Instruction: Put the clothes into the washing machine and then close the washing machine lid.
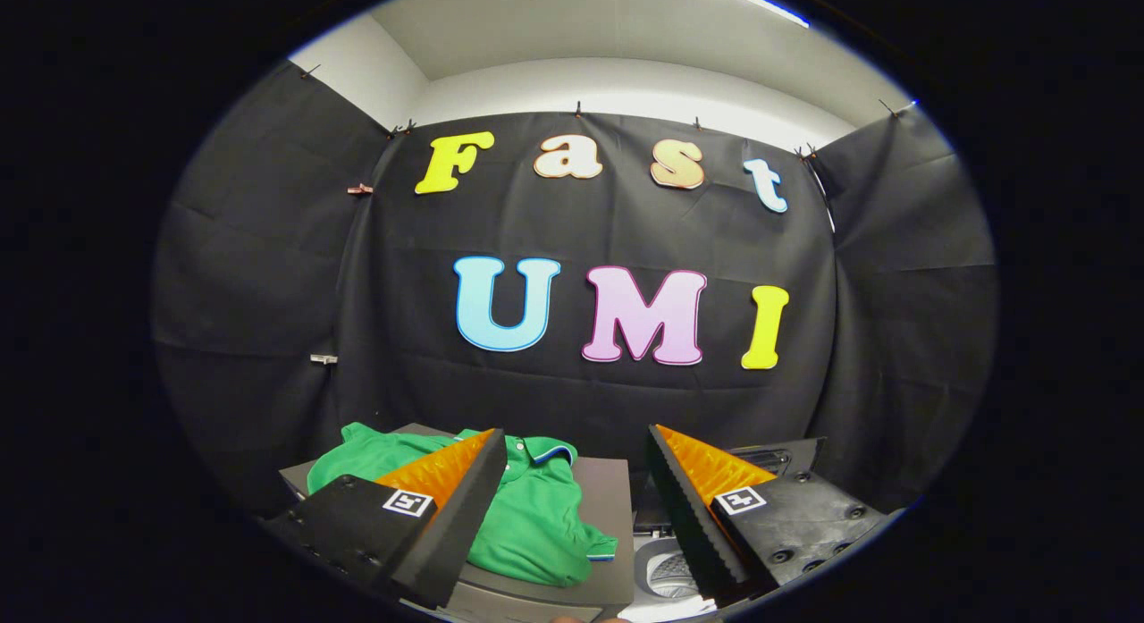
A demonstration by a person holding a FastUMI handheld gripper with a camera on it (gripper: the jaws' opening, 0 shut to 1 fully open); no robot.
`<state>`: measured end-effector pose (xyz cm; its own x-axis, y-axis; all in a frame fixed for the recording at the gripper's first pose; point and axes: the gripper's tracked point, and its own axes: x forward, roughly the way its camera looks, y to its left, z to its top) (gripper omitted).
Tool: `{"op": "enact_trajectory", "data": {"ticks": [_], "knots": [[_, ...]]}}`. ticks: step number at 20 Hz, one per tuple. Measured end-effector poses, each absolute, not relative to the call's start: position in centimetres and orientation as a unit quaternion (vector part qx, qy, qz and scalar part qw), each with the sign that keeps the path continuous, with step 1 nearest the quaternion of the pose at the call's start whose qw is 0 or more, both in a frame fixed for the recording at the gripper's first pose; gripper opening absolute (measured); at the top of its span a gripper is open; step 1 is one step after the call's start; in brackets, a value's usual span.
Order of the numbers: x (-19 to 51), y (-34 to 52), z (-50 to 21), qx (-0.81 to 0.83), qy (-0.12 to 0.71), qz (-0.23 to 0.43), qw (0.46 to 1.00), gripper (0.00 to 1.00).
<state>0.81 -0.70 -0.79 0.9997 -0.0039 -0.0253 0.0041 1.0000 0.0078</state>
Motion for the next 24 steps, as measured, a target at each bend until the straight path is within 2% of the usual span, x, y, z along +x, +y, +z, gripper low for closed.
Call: {"op": "enact_trajectory", "data": {"ticks": [5,9,16,20,24], "knots": [[1.7,-0.8,-1.8,0.004,0.033,-0.003,0.999,0.99],[3.5,1.5,-1.6,0.006,0.045,0.023,0.999,0.99],[7.6,4.2,-3.1,0.019,0.117,0.038,0.992,0.99],[9.6,6.5,-5.3,-0.003,0.177,0.063,0.982,0.99],[11.3,8.6,-10.1,-0.023,0.28,0.07,0.957,0.99]]}}
